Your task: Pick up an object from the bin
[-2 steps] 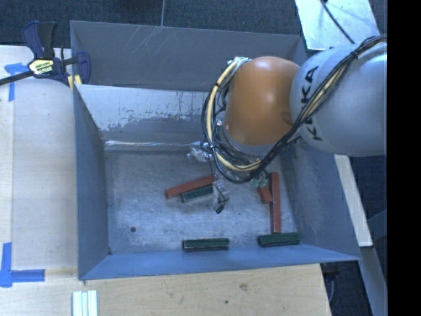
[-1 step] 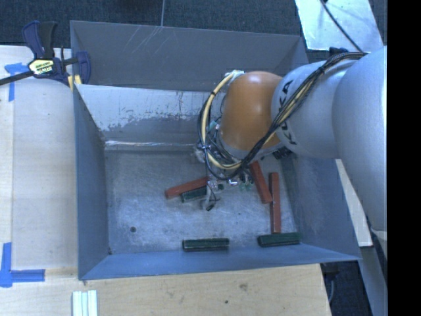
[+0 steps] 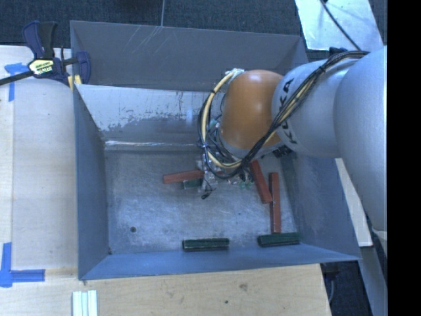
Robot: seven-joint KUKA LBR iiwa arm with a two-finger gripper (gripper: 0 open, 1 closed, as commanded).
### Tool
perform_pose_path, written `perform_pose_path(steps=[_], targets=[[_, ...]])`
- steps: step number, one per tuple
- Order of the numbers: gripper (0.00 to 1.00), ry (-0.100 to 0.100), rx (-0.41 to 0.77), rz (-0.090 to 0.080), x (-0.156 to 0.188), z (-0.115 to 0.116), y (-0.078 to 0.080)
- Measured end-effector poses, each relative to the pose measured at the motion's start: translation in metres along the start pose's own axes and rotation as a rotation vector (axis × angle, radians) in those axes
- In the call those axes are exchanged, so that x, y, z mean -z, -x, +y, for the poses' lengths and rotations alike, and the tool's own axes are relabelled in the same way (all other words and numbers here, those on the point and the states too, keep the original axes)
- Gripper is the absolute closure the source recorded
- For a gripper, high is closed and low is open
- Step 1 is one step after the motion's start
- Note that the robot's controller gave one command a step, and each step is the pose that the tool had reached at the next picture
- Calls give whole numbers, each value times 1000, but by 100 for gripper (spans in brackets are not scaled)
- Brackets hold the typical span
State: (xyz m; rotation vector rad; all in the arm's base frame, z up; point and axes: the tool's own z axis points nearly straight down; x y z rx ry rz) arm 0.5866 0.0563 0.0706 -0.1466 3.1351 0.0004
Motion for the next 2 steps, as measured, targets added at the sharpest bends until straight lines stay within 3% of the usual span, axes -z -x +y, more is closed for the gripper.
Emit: perform_pose_path(steps=[1,2], targets=[[100,1,-4,-9,118,26,10],[100,0,311,-7,176,34,22]])
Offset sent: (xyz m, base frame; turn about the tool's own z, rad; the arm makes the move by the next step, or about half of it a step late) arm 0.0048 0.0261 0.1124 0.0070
